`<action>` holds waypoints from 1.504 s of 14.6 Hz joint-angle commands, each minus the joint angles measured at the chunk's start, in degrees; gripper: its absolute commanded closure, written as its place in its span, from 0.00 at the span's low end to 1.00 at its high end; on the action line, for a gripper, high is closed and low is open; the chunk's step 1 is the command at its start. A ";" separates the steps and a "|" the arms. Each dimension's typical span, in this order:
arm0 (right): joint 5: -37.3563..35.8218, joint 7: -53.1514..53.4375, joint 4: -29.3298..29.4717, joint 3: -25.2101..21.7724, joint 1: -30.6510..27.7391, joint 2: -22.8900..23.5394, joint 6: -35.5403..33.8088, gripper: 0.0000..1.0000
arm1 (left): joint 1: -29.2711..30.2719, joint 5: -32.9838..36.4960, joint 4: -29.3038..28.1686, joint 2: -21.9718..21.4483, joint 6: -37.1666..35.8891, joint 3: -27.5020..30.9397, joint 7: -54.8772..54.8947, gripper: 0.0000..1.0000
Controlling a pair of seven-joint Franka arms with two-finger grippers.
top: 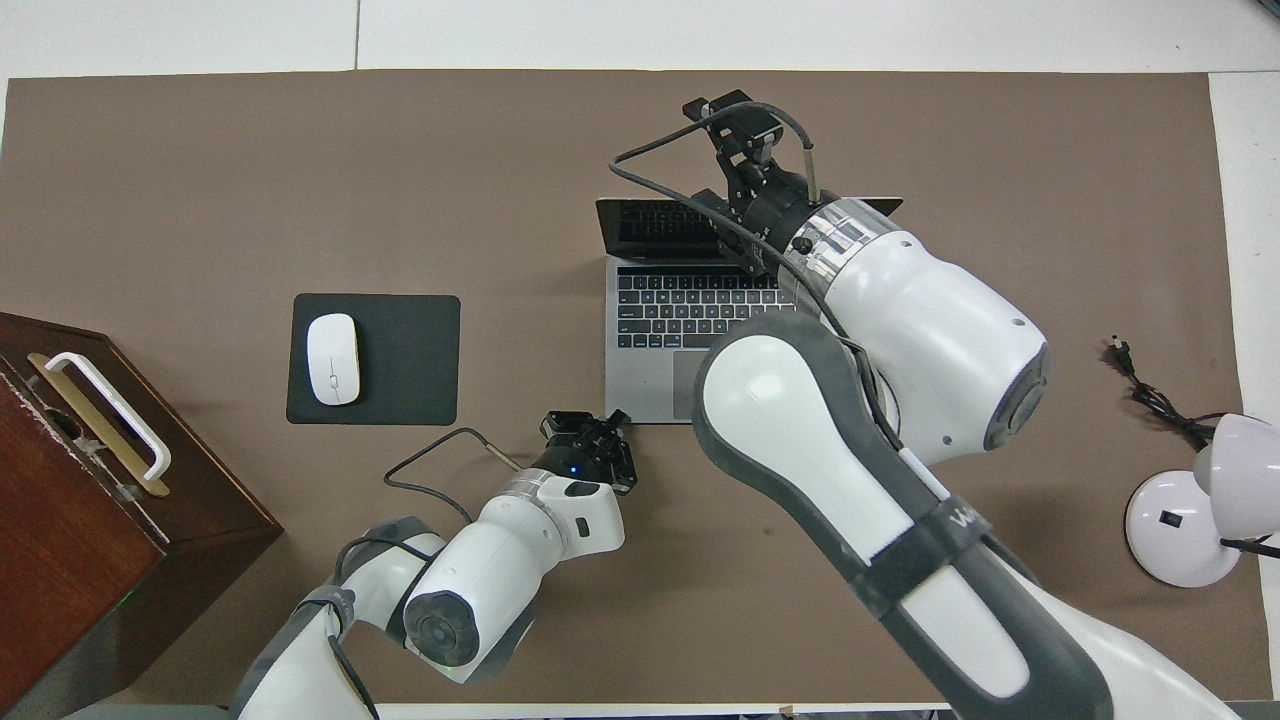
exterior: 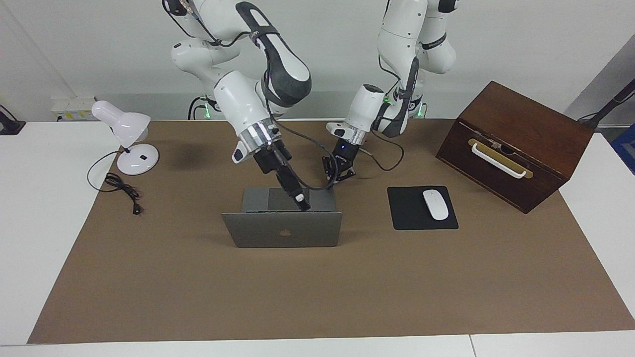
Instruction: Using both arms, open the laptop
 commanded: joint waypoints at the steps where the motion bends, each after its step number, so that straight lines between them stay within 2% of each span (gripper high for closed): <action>1: 1.64 -5.32 1.19 0.05 0.81 -4.47 -0.17 0.00 | -1.31 -2.01 3.99 5.14 1.02 0.80 0.30 1.00; 3: 1.55 -8.13 3.48 -0.12 0.90 -6.14 -0.17 0.00 | -1.31 -2.01 3.12 3.91 1.02 0.80 0.39 1.00; 6: -0.99 -19.01 4.90 -0.39 -0.24 -7.12 -0.78 0.00 | -1.13 -2.01 0.57 1.36 0.93 0.71 0.12 1.00; 9: -5.72 -22.65 8.94 -0.56 -3.65 -6.33 -6.21 0.00 | -0.69 -2.01 -1.63 -1.27 0.93 0.54 -0.75 1.00; 12: -19.58 -23.09 12.79 -0.39 -9.80 -6.42 -17.44 0.00 | -0.69 -2.01 -2.51 -3.21 0.84 0.54 -3.48 1.00; 14: -26.28 -23.09 17.18 -0.47 -14.02 -6.33 -28.24 0.00 | -0.60 -2.01 -3.04 -4.18 0.84 0.71 -3.74 1.00; 18: -35.44 -24.22 22.91 -0.47 -21.67 -6.94 -50.91 0.00 | -0.43 -2.01 -4.26 -5.58 0.76 0.71 -4.89 1.00; 20: -36.85 -27.73 23.62 -0.91 -23.78 -8.43 -60.15 0.00 | -0.25 -2.01 -4.79 -6.99 0.14 0.71 -5.58 1.00; 22: -43.50 -31.51 23.62 -1.35 -25.28 -10.28 -69.12 0.00 | -0.08 -2.01 -5.59 -8.39 -0.56 0.71 -6.47 1.00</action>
